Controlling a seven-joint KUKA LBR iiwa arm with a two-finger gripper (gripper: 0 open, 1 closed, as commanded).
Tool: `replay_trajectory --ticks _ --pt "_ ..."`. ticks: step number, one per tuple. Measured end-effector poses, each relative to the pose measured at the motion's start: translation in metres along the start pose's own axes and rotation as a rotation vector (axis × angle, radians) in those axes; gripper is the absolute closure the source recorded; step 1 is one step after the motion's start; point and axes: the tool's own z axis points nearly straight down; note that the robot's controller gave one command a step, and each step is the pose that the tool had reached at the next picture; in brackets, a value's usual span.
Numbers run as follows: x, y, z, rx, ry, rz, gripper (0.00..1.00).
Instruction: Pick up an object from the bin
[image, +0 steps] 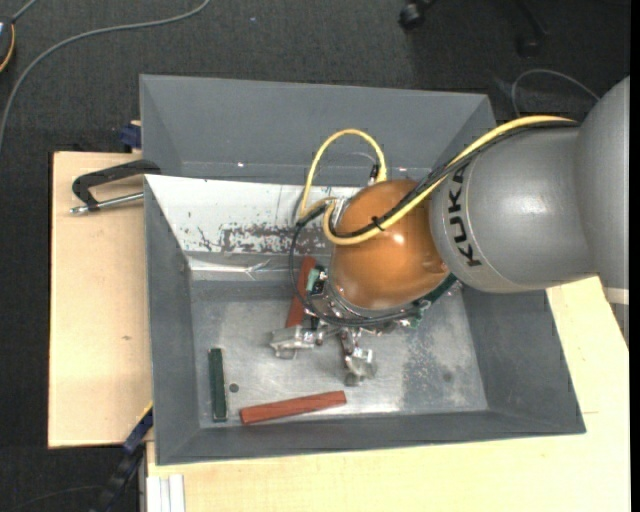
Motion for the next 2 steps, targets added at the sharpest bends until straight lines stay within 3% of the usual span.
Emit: replay_trajectory --ticks 1,2 --pt "-0.0454 -0.0237 -0.0123 0.009 -0.009 0.146 0.00" --pt "-0.0431 -0.0234 -0.0114 0.006 -0.005 0.149 1.00"
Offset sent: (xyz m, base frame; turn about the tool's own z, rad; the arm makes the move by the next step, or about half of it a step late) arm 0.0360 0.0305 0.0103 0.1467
